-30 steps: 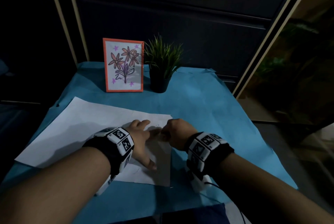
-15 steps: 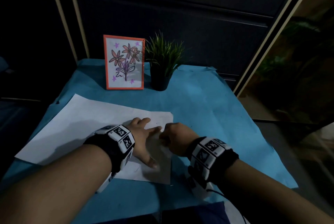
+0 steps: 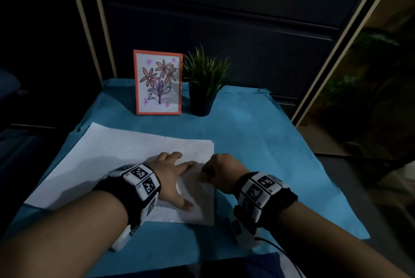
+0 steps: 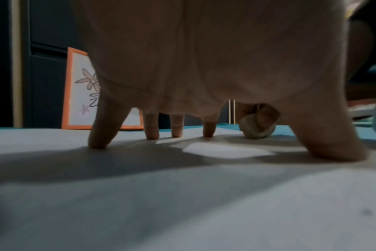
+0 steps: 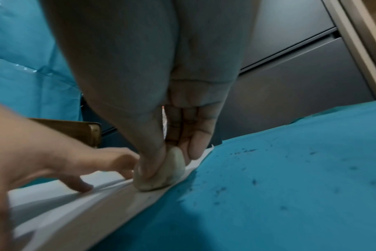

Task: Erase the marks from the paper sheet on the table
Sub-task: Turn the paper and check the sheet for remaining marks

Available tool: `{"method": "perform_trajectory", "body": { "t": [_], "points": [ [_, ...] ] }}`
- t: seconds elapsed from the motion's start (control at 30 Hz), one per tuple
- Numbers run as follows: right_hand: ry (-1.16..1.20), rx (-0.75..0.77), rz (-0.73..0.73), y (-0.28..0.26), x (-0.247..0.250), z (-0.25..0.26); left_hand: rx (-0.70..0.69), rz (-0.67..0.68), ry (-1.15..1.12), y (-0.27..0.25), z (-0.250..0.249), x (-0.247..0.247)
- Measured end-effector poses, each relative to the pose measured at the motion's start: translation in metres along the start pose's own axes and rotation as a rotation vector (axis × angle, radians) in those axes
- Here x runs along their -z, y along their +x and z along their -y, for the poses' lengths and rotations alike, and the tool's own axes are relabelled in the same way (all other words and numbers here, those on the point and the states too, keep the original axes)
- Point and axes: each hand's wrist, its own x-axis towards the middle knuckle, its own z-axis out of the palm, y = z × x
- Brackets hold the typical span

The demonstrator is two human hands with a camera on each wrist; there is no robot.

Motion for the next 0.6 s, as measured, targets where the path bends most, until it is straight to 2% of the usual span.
{"method": "perform_trajectory", "body": {
  "t": [0.23,0.43,0.6],
  "points": [
    [-0.059,0.098,0.094,-0.017,-0.008,0.001,0.023,0.033,-0.038,0.003,0.0,-0.001],
    [-0.039,0.022,-0.032,0.005,-0.002,-0.001,0.016,0.014,-0.037,0.002,-0.001,-0.001],
    [-0.069,0.133,0.076,-0.021,-0.014,-0.002,0.031,0.036,-0.052,0.003,0.0,-0.002]
  ]
}}
